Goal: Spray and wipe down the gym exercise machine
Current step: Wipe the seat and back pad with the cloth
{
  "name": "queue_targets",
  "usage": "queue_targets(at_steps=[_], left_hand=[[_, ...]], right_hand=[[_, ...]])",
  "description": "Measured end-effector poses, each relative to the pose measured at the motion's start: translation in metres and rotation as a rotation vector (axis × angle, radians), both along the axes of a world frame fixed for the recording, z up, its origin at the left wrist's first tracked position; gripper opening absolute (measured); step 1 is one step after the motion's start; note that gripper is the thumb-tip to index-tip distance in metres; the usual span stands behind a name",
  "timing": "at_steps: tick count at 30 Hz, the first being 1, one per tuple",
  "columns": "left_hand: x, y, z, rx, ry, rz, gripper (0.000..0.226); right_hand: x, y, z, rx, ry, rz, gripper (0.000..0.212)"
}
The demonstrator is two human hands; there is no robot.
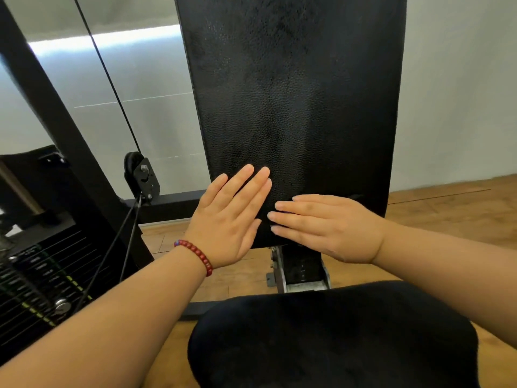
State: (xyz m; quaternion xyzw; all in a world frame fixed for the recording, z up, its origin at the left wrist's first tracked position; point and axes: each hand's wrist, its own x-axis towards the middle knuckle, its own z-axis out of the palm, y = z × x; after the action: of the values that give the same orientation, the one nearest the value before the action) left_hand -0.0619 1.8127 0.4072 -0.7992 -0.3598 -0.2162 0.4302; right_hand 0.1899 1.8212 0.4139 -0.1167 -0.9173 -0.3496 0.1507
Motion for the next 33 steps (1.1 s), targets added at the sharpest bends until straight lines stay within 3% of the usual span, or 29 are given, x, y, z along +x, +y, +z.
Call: queue_targets(at_steps=[6, 9, 11, 15, 19, 21, 23, 25, 27, 33], left_hand=[[0.000, -0.003, 0.003, -0.043, 0.015, 0.026, 0.063], [0.002, -0.006, 0.003, -0.068, -0.020, 0.014, 0.062], [0.007, -0.012, 0.006, -0.108, -0.093, -0.022, 0.060], [0.021, -0.036, 0.021, -0.364, -0.450, -0.190, 0.050], [0.034, -0.068, 0.041, -0.688, -1.094, -0.334, 0.040], [0.043, -0.077, 0.050, -0.880, -1.311, -0.408, 0.034], [0.050, -0.080, 0.057, -1.035, -1.478, -0.489, 0.042], [0.055, -0.077, 0.064, -1.061, -1.592, -0.510, 0.044], [0.057, -0.074, 0.069, -1.027, -1.677, -0.487, 0.031], [0.058, -0.063, 0.088, -0.938, -1.940, -0.616, 0.006]], right_hand=[[0.032, -0.003, 0.009, -0.009, -0.085, -0.034, 0.041], [0.037, -0.016, 0.014, -0.035, 0.001, -0.112, 0.045], [0.017, -0.031, 0.017, -0.232, 0.246, -0.145, 0.051], [-0.033, -0.067, 0.046, -0.927, 1.078, -0.116, 0.041], [-0.054, -0.076, 0.058, -1.487, 1.537, 0.021, 0.022], [-0.063, -0.078, 0.060, -1.736, 1.716, 0.113, 0.018], [-0.069, -0.080, 0.062, -1.834, 1.787, 0.171, 0.016], [-0.073, -0.080, 0.064, -1.832, 1.819, 0.190, 0.014], [-0.075, -0.078, 0.065, -1.725, 1.835, 0.142, 0.010], [-0.064, -0.070, 0.077, -1.118, 1.568, -0.149, 0.008]])
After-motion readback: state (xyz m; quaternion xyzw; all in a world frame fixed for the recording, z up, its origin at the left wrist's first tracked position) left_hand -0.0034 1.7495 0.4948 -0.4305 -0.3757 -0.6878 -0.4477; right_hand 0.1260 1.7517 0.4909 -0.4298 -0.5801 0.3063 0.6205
